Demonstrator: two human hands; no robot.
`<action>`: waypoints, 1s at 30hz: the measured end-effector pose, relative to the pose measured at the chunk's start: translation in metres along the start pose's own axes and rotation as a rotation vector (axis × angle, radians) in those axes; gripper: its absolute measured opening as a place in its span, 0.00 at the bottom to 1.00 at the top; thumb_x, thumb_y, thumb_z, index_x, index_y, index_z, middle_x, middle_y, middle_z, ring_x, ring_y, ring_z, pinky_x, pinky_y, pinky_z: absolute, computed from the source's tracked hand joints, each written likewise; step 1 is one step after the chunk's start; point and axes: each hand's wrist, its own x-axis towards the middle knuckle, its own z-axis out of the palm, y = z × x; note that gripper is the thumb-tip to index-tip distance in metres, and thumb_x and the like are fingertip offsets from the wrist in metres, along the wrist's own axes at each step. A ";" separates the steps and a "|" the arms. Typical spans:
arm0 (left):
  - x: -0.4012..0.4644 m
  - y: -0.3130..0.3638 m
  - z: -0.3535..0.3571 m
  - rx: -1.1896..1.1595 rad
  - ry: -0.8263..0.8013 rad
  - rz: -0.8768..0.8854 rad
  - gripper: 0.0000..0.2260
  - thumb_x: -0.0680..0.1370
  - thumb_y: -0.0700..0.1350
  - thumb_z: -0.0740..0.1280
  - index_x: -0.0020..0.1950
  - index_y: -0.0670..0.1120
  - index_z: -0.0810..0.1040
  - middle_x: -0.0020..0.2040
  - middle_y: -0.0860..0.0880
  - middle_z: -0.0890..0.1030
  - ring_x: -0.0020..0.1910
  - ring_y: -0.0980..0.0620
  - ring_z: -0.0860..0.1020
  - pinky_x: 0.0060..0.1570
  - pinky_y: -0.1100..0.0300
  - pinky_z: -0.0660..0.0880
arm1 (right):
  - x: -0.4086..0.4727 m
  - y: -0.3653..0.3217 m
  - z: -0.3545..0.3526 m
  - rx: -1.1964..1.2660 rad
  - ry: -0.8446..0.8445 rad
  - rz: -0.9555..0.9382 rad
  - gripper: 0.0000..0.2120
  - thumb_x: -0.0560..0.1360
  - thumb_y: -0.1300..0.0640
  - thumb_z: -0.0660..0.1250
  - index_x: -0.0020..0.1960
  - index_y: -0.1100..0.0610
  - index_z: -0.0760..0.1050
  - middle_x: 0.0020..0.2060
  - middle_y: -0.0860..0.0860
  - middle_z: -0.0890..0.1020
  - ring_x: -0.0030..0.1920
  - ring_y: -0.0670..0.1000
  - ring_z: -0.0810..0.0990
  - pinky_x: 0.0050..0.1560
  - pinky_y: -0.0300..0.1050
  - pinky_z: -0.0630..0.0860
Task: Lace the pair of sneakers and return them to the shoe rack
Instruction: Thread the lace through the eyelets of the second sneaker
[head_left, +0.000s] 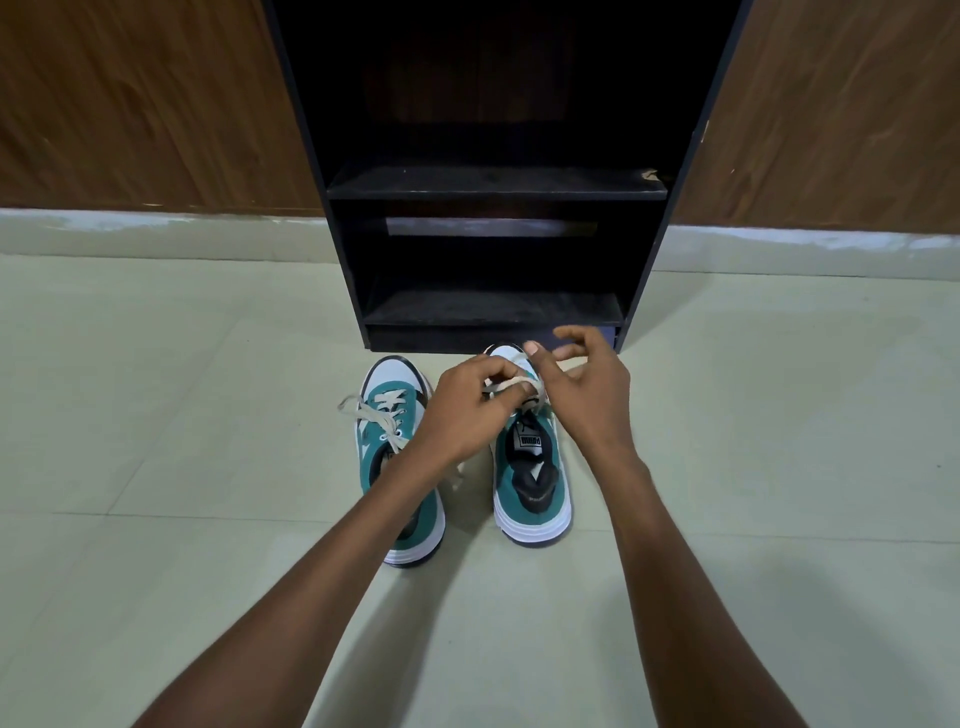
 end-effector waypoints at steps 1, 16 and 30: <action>0.001 0.007 -0.002 -0.131 -0.049 -0.147 0.10 0.72 0.51 0.68 0.43 0.45 0.83 0.38 0.49 0.82 0.36 0.54 0.76 0.41 0.57 0.72 | -0.003 -0.001 -0.002 -0.003 -0.016 -0.039 0.12 0.73 0.42 0.74 0.50 0.48 0.80 0.44 0.46 0.82 0.40 0.47 0.82 0.46 0.44 0.79; 0.015 0.007 -0.014 -0.483 -0.111 -0.558 0.08 0.76 0.46 0.72 0.48 0.42 0.85 0.39 0.47 0.70 0.26 0.56 0.60 0.23 0.64 0.56 | -0.020 -0.006 -0.012 0.083 -0.123 -0.014 0.05 0.71 0.57 0.74 0.36 0.52 0.82 0.39 0.47 0.84 0.50 0.49 0.80 0.49 0.49 0.79; 0.010 0.008 -0.008 -0.496 -0.126 -0.476 0.09 0.78 0.50 0.72 0.47 0.44 0.85 0.38 0.47 0.76 0.26 0.55 0.66 0.28 0.62 0.62 | -0.011 -0.040 -0.050 0.000 -0.177 0.176 0.32 0.67 0.45 0.81 0.66 0.51 0.73 0.46 0.53 0.83 0.39 0.53 0.85 0.28 0.43 0.82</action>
